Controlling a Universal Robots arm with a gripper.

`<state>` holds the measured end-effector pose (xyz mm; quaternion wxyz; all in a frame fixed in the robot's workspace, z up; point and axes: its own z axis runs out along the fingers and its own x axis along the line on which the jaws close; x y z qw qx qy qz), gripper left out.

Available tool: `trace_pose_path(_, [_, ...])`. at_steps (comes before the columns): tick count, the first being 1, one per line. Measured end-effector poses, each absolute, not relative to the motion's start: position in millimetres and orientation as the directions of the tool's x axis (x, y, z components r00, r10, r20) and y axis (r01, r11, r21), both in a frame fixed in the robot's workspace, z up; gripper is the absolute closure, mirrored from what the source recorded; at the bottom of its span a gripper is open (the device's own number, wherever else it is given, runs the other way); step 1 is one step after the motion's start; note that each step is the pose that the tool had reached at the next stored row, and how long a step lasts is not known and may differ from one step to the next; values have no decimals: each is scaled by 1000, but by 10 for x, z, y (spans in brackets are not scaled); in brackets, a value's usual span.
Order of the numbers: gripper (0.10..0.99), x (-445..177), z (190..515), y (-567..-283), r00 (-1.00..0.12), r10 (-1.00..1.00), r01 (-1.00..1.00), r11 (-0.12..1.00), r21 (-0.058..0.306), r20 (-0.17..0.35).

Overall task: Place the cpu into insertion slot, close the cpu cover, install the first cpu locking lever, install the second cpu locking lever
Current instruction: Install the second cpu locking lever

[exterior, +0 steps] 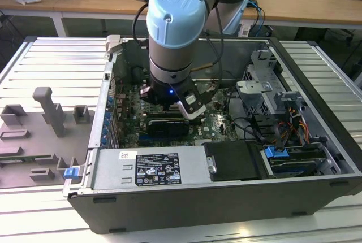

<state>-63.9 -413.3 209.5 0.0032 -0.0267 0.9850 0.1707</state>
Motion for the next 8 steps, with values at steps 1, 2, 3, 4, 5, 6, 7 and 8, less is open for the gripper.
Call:
trace_pose_path(1, [980,-646,2089,-4147,-999,-51,-53,940,338,-15])
trace_pose_path(2, [980,-654,2087,-4160,-999,-51,-53,939,339,-15])
trace_pose_path(3, [980,-663,2087,-4167,-999,-51,-53,939,340,-15])
trace_pose_path(4, [980,-692,2086,-4175,-999,-51,-53,938,342,-16])
trace_pose_path(5, [980,-731,2082,-4176,-999,-51,-53,937,345,-17])
trace_pose_path(6, [980,-754,2070,-4175,-999,-51,-53,936,348,-17])
trace_pose_path(7, [980,-760,2052,-4175,-999,-51,-53,935,351,-17])
trace_pose_path(8, [980,-762,2043,-4176,-999,-51,-54,934,353,-17])
